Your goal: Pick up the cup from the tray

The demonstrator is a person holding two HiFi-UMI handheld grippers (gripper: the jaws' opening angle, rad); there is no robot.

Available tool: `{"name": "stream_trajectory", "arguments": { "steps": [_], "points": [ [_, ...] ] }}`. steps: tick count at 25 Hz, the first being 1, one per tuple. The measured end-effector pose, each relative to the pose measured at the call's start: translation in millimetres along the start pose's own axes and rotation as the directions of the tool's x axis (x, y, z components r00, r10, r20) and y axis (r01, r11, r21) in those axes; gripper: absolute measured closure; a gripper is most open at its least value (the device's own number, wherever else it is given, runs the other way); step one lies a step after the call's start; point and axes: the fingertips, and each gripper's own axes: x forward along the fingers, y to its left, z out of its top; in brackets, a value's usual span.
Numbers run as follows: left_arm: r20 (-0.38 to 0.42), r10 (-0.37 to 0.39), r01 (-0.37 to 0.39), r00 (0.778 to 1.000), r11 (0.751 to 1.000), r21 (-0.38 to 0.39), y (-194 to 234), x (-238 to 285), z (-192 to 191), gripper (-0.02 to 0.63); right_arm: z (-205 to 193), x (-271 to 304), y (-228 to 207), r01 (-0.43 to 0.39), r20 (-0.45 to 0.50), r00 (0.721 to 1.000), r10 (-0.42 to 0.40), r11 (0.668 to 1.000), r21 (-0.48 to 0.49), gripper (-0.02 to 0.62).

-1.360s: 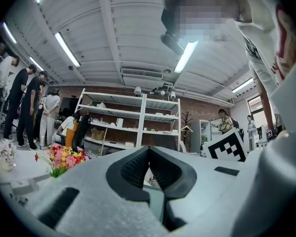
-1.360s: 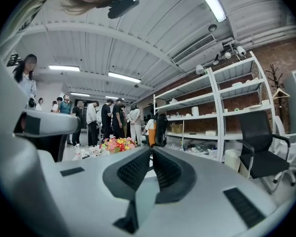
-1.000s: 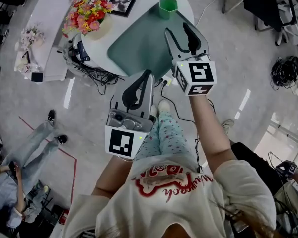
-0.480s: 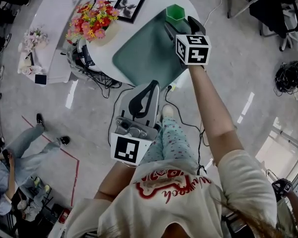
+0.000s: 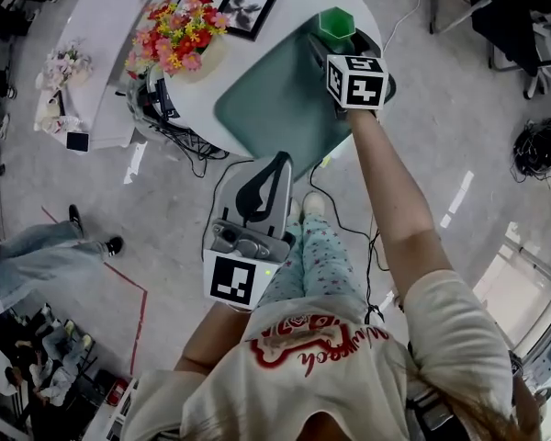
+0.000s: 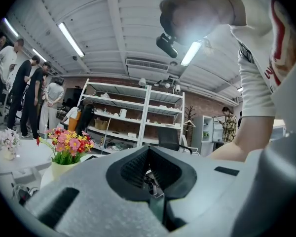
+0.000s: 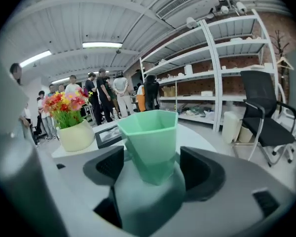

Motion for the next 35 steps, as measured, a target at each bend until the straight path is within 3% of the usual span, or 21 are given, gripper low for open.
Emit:
{"name": "stream_trajectory", "arguments": {
  "steps": [4, 5, 15, 21, 26, 31, 35],
  "points": [
    [-0.007, -0.001, 0.001, 1.0, 1.0, -0.002, 0.3, -0.7, -2.9, 0.594, 1.3, 1.3, 0.0, 0.019, 0.018, 1.0, -0.018, 0.998, -0.055, 0.256],
    [-0.009, -0.003, 0.003, 1.0, 1.0, -0.002, -0.3, -1.0, -3.1, 0.594, 1.8, 0.7, -0.1, 0.018, 0.023, 1.0, -0.017, 0.998, -0.061, 0.295],
    [-0.003, -0.006, 0.006, 1.0, 1.0, 0.019, -3.3, -3.8, 0.7, 0.594, 27.2, -30.0, 5.0, 0.025, 0.15, 0.989, -0.013, 0.997, -0.079, 0.304],
    [0.021, -0.002, 0.002, 1.0, 0.999, 0.037, -0.6, -3.3, 16.9, 0.593, 66.3, -96.1, 31.9, -0.014, 0.275, 0.961, 0.027, 0.999, -0.05, 0.302],
    [0.081, -0.014, 0.007, 0.997, 0.996, 0.092, 1.4, -0.4, 34.5, 0.594, 107.5, -163.4, 57.7, -0.028, 0.397, 0.916, 0.05, 0.998, -0.06, 0.302],
    [0.077, -0.027, 0.02, 0.997, 0.995, 0.094, -10.3, -2.7, 42.3, 0.594, 132.6, -223.2, 76.2, -0.038, 0.443, 0.893, 0.08, 0.994, -0.101, 0.302],
    [0.086, -0.013, 0.007, 0.996, 0.997, 0.071, -12.7, -5.6, 50.6, 0.594, 139.8, -265.9, 84.6, -0.039, 0.437, 0.896, 0.081, 0.994, -0.104, 0.302]
  ]
}}
